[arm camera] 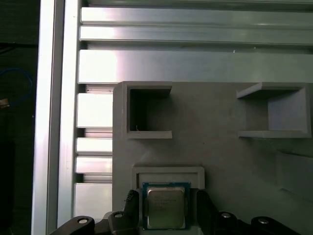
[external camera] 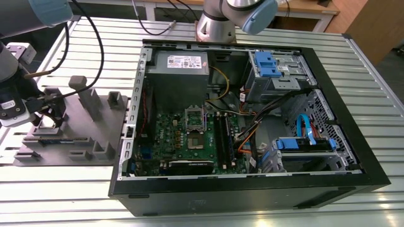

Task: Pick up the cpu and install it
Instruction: 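Pick up the cpu and move it towards the insertion slot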

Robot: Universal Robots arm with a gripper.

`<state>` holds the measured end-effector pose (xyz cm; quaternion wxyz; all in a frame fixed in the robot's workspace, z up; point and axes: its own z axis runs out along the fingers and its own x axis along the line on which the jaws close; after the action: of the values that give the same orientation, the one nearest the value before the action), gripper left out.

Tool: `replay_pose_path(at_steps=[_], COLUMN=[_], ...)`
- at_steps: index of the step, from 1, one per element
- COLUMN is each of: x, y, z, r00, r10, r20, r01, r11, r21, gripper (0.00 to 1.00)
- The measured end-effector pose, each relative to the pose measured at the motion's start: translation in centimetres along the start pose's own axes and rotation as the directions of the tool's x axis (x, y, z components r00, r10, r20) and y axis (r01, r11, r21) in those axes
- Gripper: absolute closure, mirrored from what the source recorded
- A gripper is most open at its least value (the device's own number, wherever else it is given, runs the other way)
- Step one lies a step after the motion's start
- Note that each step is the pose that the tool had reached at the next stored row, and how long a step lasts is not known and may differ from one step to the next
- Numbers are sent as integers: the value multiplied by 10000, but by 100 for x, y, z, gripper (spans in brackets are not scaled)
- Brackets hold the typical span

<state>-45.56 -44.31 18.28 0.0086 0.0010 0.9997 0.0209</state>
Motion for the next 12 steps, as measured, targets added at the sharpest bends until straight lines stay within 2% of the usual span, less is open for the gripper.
replay_pose_path(at_steps=[12], x=[0], y=[0], z=[1], r00=[10000], r10=[0], r20=[-1], r01=[0], r11=[10000], r21=[1], gripper=[42])
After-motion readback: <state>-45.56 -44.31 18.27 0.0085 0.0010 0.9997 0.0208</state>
